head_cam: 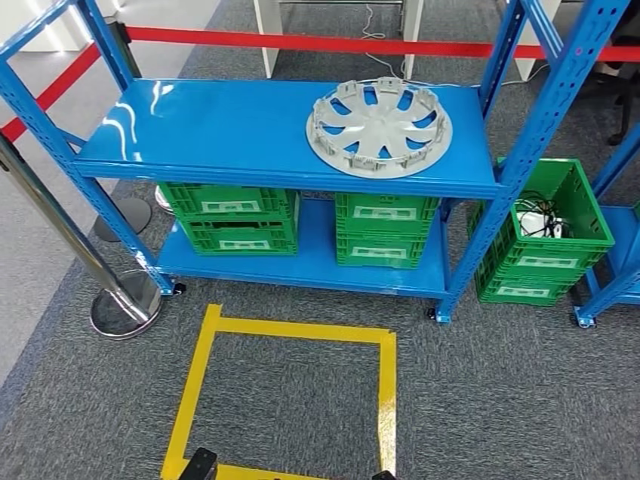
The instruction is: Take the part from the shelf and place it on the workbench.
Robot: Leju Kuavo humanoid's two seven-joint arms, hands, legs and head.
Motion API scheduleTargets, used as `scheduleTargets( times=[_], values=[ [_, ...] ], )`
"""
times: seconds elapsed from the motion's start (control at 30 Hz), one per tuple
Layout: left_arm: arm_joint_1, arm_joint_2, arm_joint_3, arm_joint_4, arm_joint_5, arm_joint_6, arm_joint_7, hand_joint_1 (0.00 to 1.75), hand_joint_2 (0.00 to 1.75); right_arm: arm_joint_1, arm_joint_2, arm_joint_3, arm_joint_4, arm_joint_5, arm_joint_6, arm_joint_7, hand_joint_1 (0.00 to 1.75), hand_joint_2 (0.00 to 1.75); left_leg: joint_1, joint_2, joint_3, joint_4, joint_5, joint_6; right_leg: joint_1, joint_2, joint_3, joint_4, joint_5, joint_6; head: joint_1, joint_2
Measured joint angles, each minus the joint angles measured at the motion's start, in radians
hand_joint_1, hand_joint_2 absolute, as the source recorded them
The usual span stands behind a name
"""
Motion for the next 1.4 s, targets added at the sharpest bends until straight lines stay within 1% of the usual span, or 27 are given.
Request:
scheduleTargets(
  times=[0.03,0.1,0.2,0.23,0.27,0.37,0.4,0.43,0.47,0.53,0.6,0.7,0.77,0.83,0.9,0.93,0.97,1.03,1.07,1.1,1.17,1.23,1.27,1.3,1.33,1.37,1.4],
  values=[
    [0.0,0.001,0.0,0.0,0.0,0.0,0.0,0.0,0.0,0.0,0.001,0.0,0.0,0.0,0.0,0.0,0.0,0.0,-0.004,0.002,0.028,-0.061,0.025,0.011,0.002,-0.001,0.005,-0.002,-0.006,0.003,0.001,0.0],
    [-0.002,0.003,0.001,0.0,0.0,-0.001,0.0,0.0,0.0,-0.001,0.003,0.0,0.001,0.0,-0.001,0.0,0.0,0.0,-0.012,0.006,0.068,-0.143,0.036,0.028,0.003,-0.003,0.013,-0.011,-0.014,0.011,0.001,0.0],
    [0.0,0.004,0.003,0.0,0.004,-0.009,0.0,0.0,0.0,-0.001,0.004,0.0,0.001,0.001,-0.001,0.001,0.0,0.0,-0.009,0.004,0.093,-0.176,0.026,0.034,0.004,-0.006,0.032,-0.01,-0.006,0.034,0.001,0.0],
    [0.001,0.004,0.004,0.0,0.006,-0.01,0.0,0.0,0.0,-0.002,0.004,0.0,0.001,0.0,-0.001,0.0,0.0,0.0,-0.006,0.002,0.103,-0.184,0.026,0.035,0.004,-0.005,0.027,0.008,-0.008,0.039,0.003,0.0],
    [0.001,0.004,0.006,0.0,0.007,-0.011,0.0,0.0,0.0,-0.004,0.004,0.0,0.001,0.0,0.0,-0.001,0.0,0.0,-0.003,0.001,0.113,-0.189,0.026,0.037,0.005,-0.003,0.009,0.039,-0.019,0.043,0.006,0.0],
    [0.0,0.002,0.007,0.0,0.007,-0.013,-0.002,0.0,0.0,-0.009,0.003,0.0,0.001,-0.001,0.0,-0.006,0.0,0.0,-0.003,0.001,0.125,-0.192,0.014,0.04,0.005,-0.001,-0.106,0.203,-0.081,0.05,0.015,0.0],
    [0.001,0.001,0.007,0.0,0.007,-0.013,-0.002,0.0,0.0,-0.01,0.003,0.0,0.001,-0.001,0.0,-0.007,0.0,0.0,-0.004,0.001,0.131,-0.192,0.007,0.04,0.005,-0.001,-0.135,0.233,-0.091,0.051,0.015,0.0],
    [0.002,0.001,0.008,0.0,0.007,-0.014,-0.003,0.0,0.0,-0.01,0.003,0.0,0.001,-0.001,0.0,-0.008,0.0,0.0,-0.004,0.0,0.139,-0.192,0.001,0.039,0.005,-0.001,-0.148,0.23,-0.079,0.052,0.015,0.0],
    [0.003,0.001,0.008,0.0,0.007,-0.015,-0.003,0.0,0.0,-0.01,0.003,0.0,0.001,-0.001,0.0,-0.008,0.0,0.0,-0.004,-0.001,0.15,-0.192,-0.007,0.038,0.004,-0.001,-0.143,0.192,-0.045,0.052,0.015,0.0],
    [0.003,0.0,0.009,0.0,0.007,-0.015,-0.003,0.0,0.0,-0.009,0.002,0.0,0.001,-0.001,0.0,-0.007,0.0,0.0,-0.004,-0.003,0.172,-0.19,-0.024,0.031,0.004,-0.001,-0.109,0.072,0.04,0.051,0.015,0.0],
    [0.001,0.0,0.011,0.0,0.007,-0.015,-0.003,0.0,0.0,-0.007,0.002,0.0,0.001,-0.001,0.001,-0.006,0.0,0.0,-0.005,-0.004,0.179,-0.188,-0.036,0.022,0.007,-0.001,-0.09,0.004,0.073,0.036,0.014,0.0],
    [0.001,0.001,0.014,0.001,0.007,-0.015,-0.004,0.0,0.0,-0.006,0.002,0.0,0.002,-0.001,0.002,-0.007,0.0,0.0,-0.005,-0.003,0.176,-0.176,-0.039,0.01,0.008,0.001,-0.078,-0.006,0.075,0.01,0.011,0.0],
    [0.0,0.001,0.015,0.001,0.007,-0.015,-0.005,0.0,0.0,-0.007,0.002,0.0,0.002,-0.001,0.002,-0.006,0.0,0.0,-0.003,-0.001,0.153,-0.122,-0.052,-0.001,0.004,0.0,-0.064,-0.01,0.069,0.0,0.008,0.0],
    [-0.001,0.001,0.015,0.001,0.006,-0.015,-0.005,0.0,0.0,-0.007,0.003,0.0,0.002,-0.001,0.002,-0.006,0.0,0.0,0.002,0.001,0.088,-0.006,-0.098,-0.015,0.002,-0.002,-0.05,-0.013,0.058,-0.007,0.005,0.0],
    [0.001,0.001,0.015,0.001,0.005,-0.015,-0.005,0.0,0.0,-0.005,0.003,0.0,0.002,-0.001,0.002,-0.006,0.0,0.0,0.007,0.002,0.019,0.098,-0.138,-0.022,0.003,-0.002,-0.038,-0.013,0.047,-0.009,0.005,0.0],
    [0.002,0.001,0.015,0.001,0.005,-0.015,-0.005,0.0,0.0,-0.005,0.003,0.0,0.002,-0.001,0.002,-0.006,0.0,0.0,0.007,0.002,0.003,0.109,-0.13,-0.022,0.003,-0.001,-0.03,-0.013,0.041,-0.008,0.005,0.0],
    [0.003,0.001,0.015,0.001,0.004,-0.015,-0.005,0.0,0.0,-0.004,0.003,0.0,0.002,-0.001,0.002,-0.006,0.0,0.0,0.007,0.002,0.004,0.083,-0.101,-0.019,0.003,0.0,-0.02,-0.013,0.035,-0.008,0.005,0.0],
    [0.002,0.001,0.015,0.001,0.004,-0.015,-0.005,0.0,0.0,-0.004,0.003,0.0,0.002,-0.001,0.002,-0.006,0.0,0.0,0.005,0.003,0.044,-0.045,-0.007,-0.009,0.003,0.0,-0.002,-0.014,0.021,-0.005,0.005,0.0],
    [0.002,0.002,0.015,0.001,0.004,-0.015,-0.005,0.0,0.0,-0.004,0.003,0.0,0.002,-0.001,0.002,-0.006,0.0,0.0,0.001,0.005,0.062,-0.102,0.016,-0.003,0.003,0.0,0.004,-0.015,0.016,-0.002,0.005,0.0],
    [0.001,0.002,0.015,0.001,0.004,-0.015,-0.005,0.0,0.0,-0.005,0.003,0.0,0.002,-0.001,0.002,-0.006,0.0,0.0,-0.003,0.006,0.074,-0.142,0.027,0.003,0.003,0.0,0.007,-0.016,0.012,0.003,0.005,0.0],
    [0.002,0.003,0.016,0.002,0.004,-0.015,-0.005,0.0,0.0,-0.006,0.003,0.0,0.003,-0.001,0.002,-0.006,0.0,0.0,-0.01,0.007,0.077,-0.161,0.019,0.013,0.003,-0.001,0.008,-0.023,0.005,0.017,0.004,0.0],
    [0.004,0.002,0.016,0.002,0.004,-0.015,-0.005,0.0,0.0,-0.006,0.003,0.0,0.002,-0.001,0.001,-0.006,0.0,0.0,-0.005,0.005,0.094,-0.18,0.032,0.022,0.004,-0.001,0.014,-0.025,-0.006,0.03,0.004,0.0],
    [0.003,0.002,0.016,0.002,0.003,-0.015,-0.005,0.0,0.0,-0.007,0.003,0.0,0.002,-0.001,0.001,-0.006,0.0,0.0,-0.002,0.005,0.105,-0.191,0.033,0.027,0.005,0.0,0.009,-0.008,-0.019,0.034,0.006,0.0],
    [0.001,0.002,0.017,0.002,0.002,-0.015,-0.005,0.0,0.0,-0.007,0.003,0.0,0.002,-0.001,0.001,-0.006,0.0,0.0,0.001,0.005,0.116,-0.2,0.033,0.031,0.006,0.0,-0.01,0.034,-0.041,0.037,0.008,0.0],
    [-0.001,0.002,0.017,0.002,0.0,-0.016,-0.004,0.0,0.0,-0.009,0.003,0.0,0.002,-0.001,0.0,-0.006,0.0,0.0,-0.001,0.006,0.122,-0.203,0.029,0.036,0.006,0.001,-0.044,0.095,-0.068,0.039,0.01,0.0],
    [-0.002,0.002,0.017,0.002,-0.001,-0.017,-0.004,0.0,0.0,-0.01,0.003,0.0,0.002,-0.001,0.0,-0.007,0.0,0.0,-0.003,0.006,0.126,-0.203,0.024,0.039,0.006,0.001,-0.088,0.164,-0.093,0.041,0.01,0.0],
    [-0.002,0.001,0.017,0.002,-0.002,-0.018,-0.003,0.0,0.0,-0.011,0.003,0.0,0.002,-0.001,0.0,-0.007,0.0,0.0,-0.004,0.006,0.131,-0.203,0.019,0.041,0.006,0.001,-0.127,0.221,-0.106,0.042,0.011,0.0]
  ],
)
